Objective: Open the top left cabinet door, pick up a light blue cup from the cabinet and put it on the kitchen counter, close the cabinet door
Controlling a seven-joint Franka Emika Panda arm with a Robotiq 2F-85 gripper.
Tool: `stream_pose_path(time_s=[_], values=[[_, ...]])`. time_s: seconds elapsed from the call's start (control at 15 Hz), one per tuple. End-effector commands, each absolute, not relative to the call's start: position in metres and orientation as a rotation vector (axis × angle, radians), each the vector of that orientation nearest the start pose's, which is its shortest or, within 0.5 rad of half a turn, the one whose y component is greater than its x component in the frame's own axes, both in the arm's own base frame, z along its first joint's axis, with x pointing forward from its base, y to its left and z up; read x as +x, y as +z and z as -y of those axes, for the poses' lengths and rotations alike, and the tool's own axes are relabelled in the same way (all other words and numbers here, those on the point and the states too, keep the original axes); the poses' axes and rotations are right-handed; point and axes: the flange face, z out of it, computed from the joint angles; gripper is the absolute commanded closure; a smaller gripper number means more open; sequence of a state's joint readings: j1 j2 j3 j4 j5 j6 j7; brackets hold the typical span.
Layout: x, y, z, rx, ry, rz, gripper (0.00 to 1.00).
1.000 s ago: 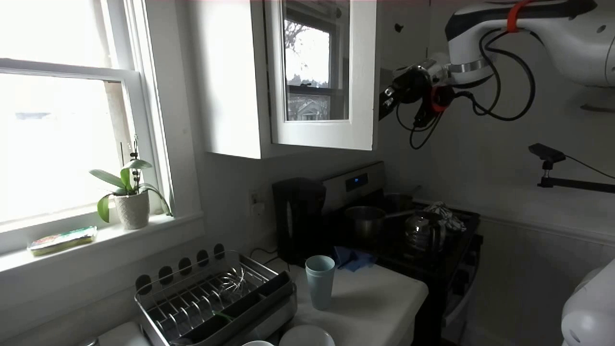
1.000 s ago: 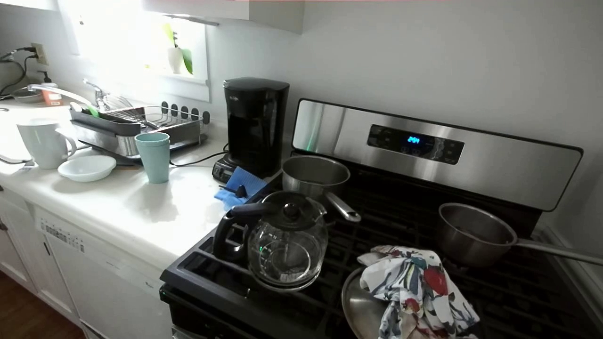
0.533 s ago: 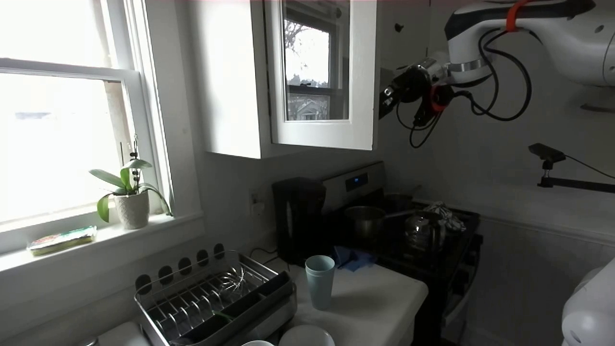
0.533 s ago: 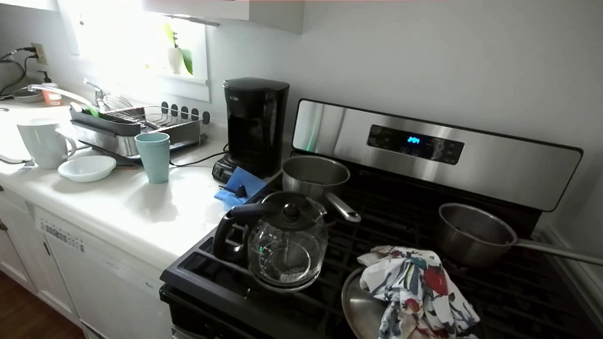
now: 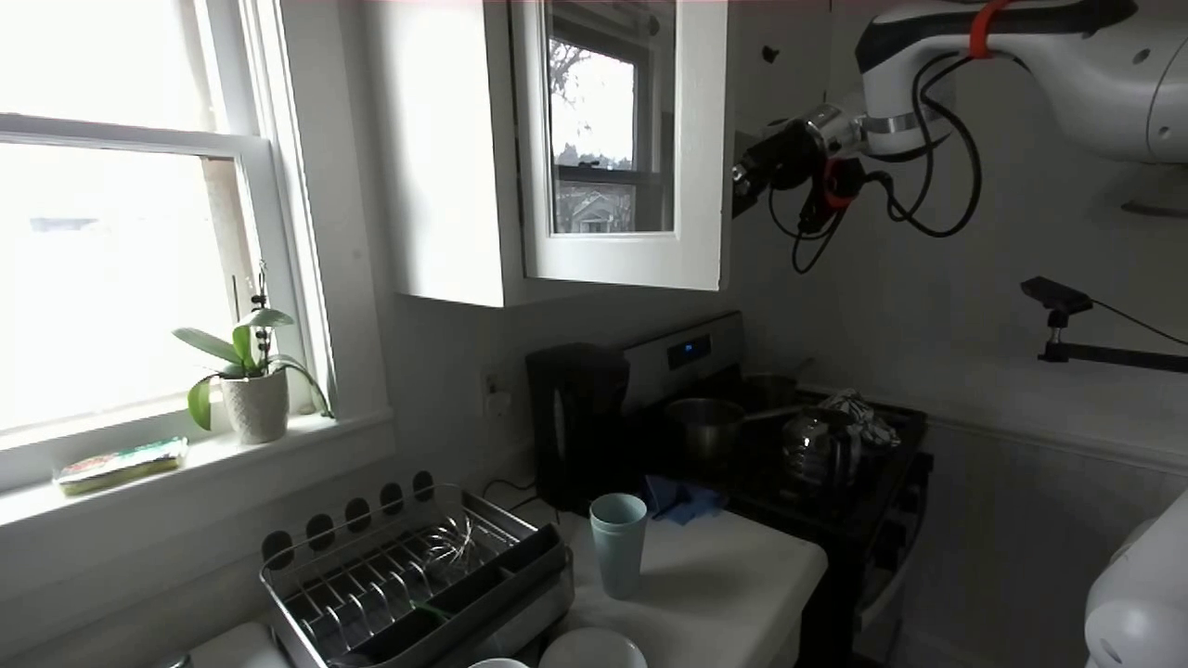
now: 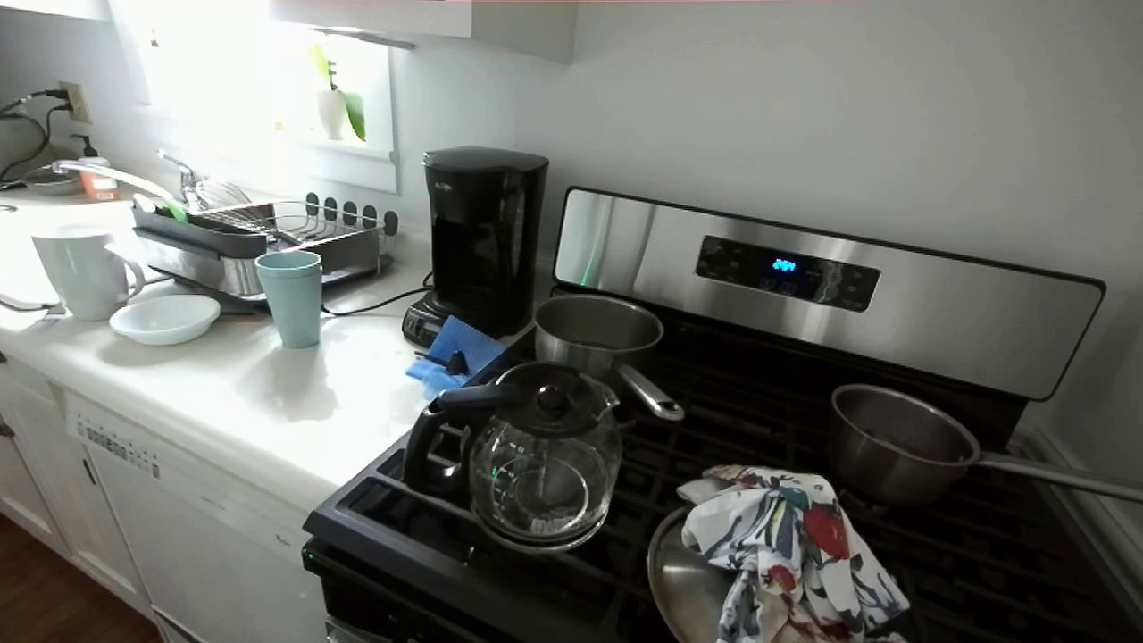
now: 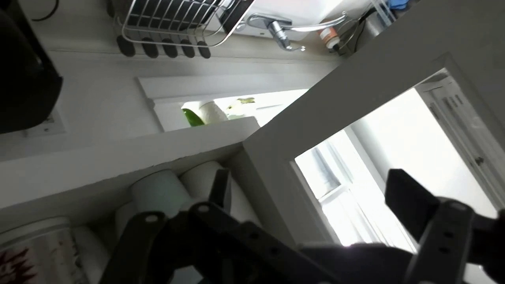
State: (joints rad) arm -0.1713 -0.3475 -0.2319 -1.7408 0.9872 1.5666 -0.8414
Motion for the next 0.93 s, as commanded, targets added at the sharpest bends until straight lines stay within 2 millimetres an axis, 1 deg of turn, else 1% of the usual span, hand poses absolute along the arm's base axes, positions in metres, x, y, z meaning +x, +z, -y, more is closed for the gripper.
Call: stream_pose_path(time_s=[0.0, 0.2, 0.4, 0.67, 0.87], values=[[0.451, 0.790, 0.125, -2.247, -0.969, 0.529, 0.00], [0.475, 0.804, 0.126, -2.366, -1.047, 0.433, 0.00], [0.497, 0.811, 0.114, -2.447, -1.048, 0.313, 0.00], [0.514, 0.817, 0.087, -2.418, -0.939, 0.157, 0.00], [0.525, 0.824, 0.077, -2.377, -0.909, 0.031, 0.00]])
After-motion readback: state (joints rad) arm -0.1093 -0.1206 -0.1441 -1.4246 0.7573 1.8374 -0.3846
